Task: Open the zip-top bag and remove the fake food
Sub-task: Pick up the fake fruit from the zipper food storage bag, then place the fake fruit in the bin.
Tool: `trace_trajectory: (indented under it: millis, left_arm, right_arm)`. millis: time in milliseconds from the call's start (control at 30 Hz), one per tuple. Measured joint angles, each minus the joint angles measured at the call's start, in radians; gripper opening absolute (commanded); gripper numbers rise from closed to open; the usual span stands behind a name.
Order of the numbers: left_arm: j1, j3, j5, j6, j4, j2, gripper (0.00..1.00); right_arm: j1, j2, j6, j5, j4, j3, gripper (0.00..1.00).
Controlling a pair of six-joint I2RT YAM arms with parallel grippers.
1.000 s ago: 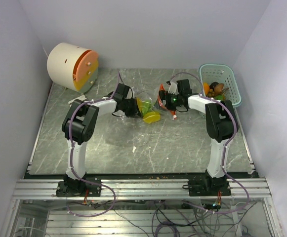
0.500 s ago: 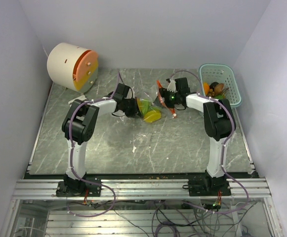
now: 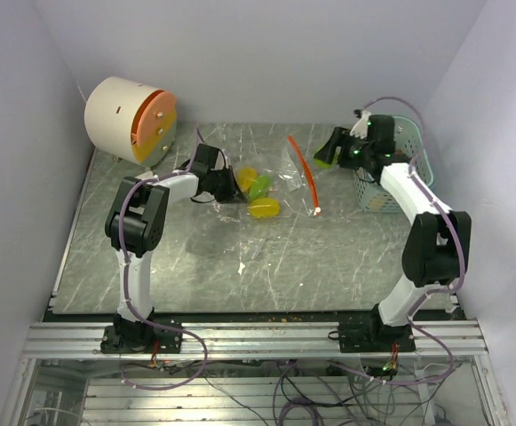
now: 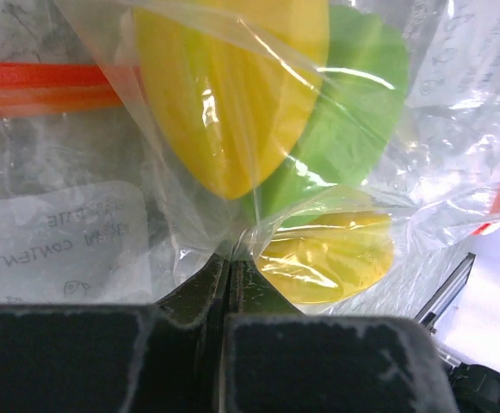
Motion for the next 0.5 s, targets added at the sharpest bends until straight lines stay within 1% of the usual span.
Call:
trace_trajectory:
  millis: [167,333,367,500]
  left_arm:
    - [0.003,0.016,-0.001,-0.002,0.0,0.0,0.07]
    - [0.002,0.023,-0.001,0.0,-0.005,0.0,0.07]
    - [0.002,0.026,-0.001,0.003,-0.007,0.0,0.07]
    - [0.0,0.038,0.0,0.014,-0.017,0.0,0.07]
  right_arm:
    - [-0.096,-0.071,0.019,0.019,-0.02,0.044,0.52]
    - [-0.186,-0.092,0.049,0.097,-0.043,0.084,0.54]
    - [-0.206,-0.093,0.055,0.119,-0.052,0.084,0.58]
    - [-0.266,-0.098,0.083,0.226,-0.103,0.08,0.89]
